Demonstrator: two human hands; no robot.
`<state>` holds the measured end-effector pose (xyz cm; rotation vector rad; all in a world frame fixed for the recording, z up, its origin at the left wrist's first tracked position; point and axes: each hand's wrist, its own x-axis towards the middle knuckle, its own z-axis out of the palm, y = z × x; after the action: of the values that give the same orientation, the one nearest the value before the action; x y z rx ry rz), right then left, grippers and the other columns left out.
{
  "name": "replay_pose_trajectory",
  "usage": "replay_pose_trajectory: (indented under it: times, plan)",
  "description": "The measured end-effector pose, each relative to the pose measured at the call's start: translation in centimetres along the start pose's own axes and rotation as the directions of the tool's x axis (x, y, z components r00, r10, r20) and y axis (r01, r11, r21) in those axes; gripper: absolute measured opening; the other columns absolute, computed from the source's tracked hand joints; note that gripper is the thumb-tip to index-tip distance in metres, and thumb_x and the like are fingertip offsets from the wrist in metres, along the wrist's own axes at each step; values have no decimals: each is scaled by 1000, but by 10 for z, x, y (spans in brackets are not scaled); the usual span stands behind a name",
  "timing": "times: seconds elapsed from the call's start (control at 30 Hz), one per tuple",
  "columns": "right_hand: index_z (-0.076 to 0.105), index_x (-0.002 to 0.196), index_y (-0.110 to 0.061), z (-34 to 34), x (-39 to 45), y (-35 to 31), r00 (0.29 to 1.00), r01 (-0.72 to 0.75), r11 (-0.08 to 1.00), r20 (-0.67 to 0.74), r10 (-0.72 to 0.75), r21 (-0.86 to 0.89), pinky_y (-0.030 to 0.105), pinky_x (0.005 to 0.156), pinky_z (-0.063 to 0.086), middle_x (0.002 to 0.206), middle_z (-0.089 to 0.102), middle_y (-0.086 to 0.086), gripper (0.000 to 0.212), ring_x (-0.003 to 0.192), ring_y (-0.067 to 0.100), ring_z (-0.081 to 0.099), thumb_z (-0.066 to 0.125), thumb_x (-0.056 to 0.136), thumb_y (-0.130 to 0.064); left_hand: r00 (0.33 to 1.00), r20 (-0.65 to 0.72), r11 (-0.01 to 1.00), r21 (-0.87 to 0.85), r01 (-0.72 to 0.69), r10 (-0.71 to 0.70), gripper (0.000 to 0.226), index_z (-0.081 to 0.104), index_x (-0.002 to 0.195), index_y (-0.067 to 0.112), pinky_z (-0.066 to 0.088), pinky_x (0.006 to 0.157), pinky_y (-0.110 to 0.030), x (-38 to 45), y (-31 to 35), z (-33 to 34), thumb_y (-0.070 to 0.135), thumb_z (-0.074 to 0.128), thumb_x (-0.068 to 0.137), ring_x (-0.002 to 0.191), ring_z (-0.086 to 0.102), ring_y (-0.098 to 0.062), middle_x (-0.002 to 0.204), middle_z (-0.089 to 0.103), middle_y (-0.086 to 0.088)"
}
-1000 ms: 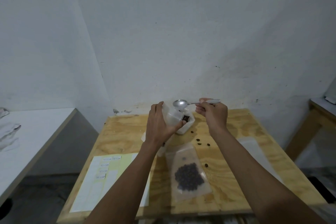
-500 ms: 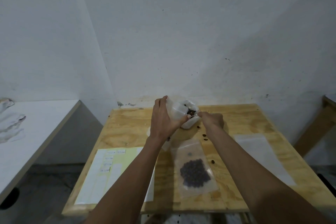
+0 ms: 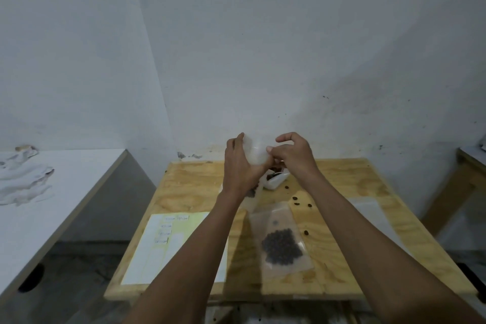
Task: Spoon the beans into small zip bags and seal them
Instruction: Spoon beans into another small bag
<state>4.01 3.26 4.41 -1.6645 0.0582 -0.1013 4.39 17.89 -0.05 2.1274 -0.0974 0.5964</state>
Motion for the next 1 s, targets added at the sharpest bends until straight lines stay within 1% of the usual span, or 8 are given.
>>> replay_pose_trajectory:
  times: [0.07,0.13,0.27,0.33,0.47,0.63,0.8,1.0]
  plan:
    - [62,97,-15,-1,-2,-3,998,28,1000,-63,-28,-5,53,78,62,73,71,13,18,65,22,66,73,85,-8,1000,-6,994,-109,-1,1,101,38,150,16,47,95,-27,-3,3,-8,63,81,72,120,51,-12,137,49,2]
    - [63,92,-18,-1,-6,-6,989,70,997,-131,-71,-5,50,75,63,79,73,15,14,70,24,68,69,87,-6,999,-45,969,-249,-1,-11,75,45,145,25,53,84,-23,-6,7,-17,47,80,83,106,60,-11,122,60,4]
    - [64,105,-18,1,-18,-12,993,110,992,-40,-107,62,33,65,58,92,72,8,16,79,19,70,68,91,-10,987,-93,866,-495,71,-134,37,52,120,29,58,73,-42,-8,21,-32,14,71,91,81,71,-25,92,70,-12]
    - [63,109,-19,2,-24,-14,991,117,991,51,-121,69,33,64,56,92,72,8,21,76,17,71,72,90,-14,983,-77,829,-551,98,-167,33,51,114,26,58,72,-45,-10,26,-37,8,68,92,79,72,-29,88,72,-14]
    - [68,93,-17,2,-29,-15,988,150,987,33,-152,58,37,64,53,77,69,6,11,70,21,68,75,87,-11,986,-92,826,-560,64,-139,32,48,107,25,55,65,-40,-18,31,-41,5,66,91,75,70,-34,83,72,-12]
    - [72,83,-20,0,-33,-18,984,179,983,-4,-179,32,24,60,49,80,68,2,11,70,15,62,76,85,-10,995,-58,834,-551,33,-78,18,60,99,14,51,61,-38,-20,36,-41,-1,64,91,69,69,-25,84,71,-14]
    - [73,85,-20,1,-35,-20,977,212,977,8,-213,27,19,60,48,83,70,2,8,74,11,64,79,84,-15,996,19,796,-600,81,-86,9,70,95,9,47,55,-26,-21,41,-41,12,76,89,66,64,-17,75,70,-11]
    - [74,86,-15,8,-37,-13,974,225,972,-35,-223,72,16,64,50,85,72,-1,8,71,1,64,79,84,-10,989,-28,763,-639,94,-146,11,73,93,10,51,67,-26,-20,38,-34,8,79,84,74,67,-14,87,74,-2]
